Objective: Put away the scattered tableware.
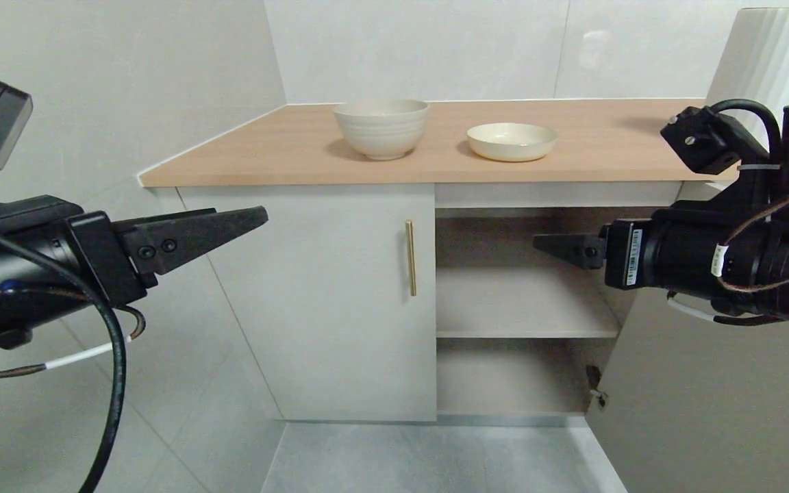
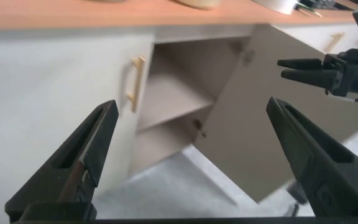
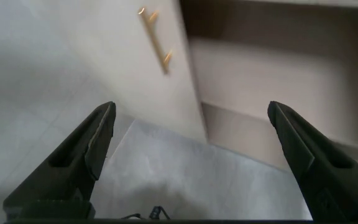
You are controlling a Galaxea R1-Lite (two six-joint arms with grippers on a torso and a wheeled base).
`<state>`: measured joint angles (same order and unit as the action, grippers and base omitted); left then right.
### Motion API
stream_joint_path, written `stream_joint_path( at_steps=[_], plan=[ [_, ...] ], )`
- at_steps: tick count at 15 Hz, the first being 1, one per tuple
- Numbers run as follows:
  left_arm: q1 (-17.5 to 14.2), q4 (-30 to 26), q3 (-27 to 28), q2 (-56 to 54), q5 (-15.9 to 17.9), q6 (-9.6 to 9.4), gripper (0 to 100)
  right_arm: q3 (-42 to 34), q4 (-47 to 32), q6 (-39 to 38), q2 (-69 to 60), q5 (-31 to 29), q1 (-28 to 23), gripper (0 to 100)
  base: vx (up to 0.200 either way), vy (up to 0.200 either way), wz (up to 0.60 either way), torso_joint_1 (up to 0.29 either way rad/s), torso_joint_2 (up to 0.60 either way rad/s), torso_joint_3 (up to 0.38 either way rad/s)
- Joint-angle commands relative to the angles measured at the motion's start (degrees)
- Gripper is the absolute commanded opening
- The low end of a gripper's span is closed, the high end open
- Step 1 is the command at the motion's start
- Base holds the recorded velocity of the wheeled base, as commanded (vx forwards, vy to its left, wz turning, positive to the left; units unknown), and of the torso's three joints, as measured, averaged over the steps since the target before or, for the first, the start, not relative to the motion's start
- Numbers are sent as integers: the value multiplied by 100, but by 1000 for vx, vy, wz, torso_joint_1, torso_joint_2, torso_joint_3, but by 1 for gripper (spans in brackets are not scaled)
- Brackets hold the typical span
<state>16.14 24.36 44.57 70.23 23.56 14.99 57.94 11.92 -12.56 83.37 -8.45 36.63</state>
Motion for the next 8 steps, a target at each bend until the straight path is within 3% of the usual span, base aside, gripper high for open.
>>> stream_joint_path(
  at_steps=[1,8],
  plan=[
    [-14,-1,17,35,-1,21,100,7,-6,-10,-23,1,2,100,200,0,0,7,2,2],
    [-58,-1,34,43,-1,21,100,191,-436,-230,-225,107,2,100,0,0,0,0,0,0]
  ],
)
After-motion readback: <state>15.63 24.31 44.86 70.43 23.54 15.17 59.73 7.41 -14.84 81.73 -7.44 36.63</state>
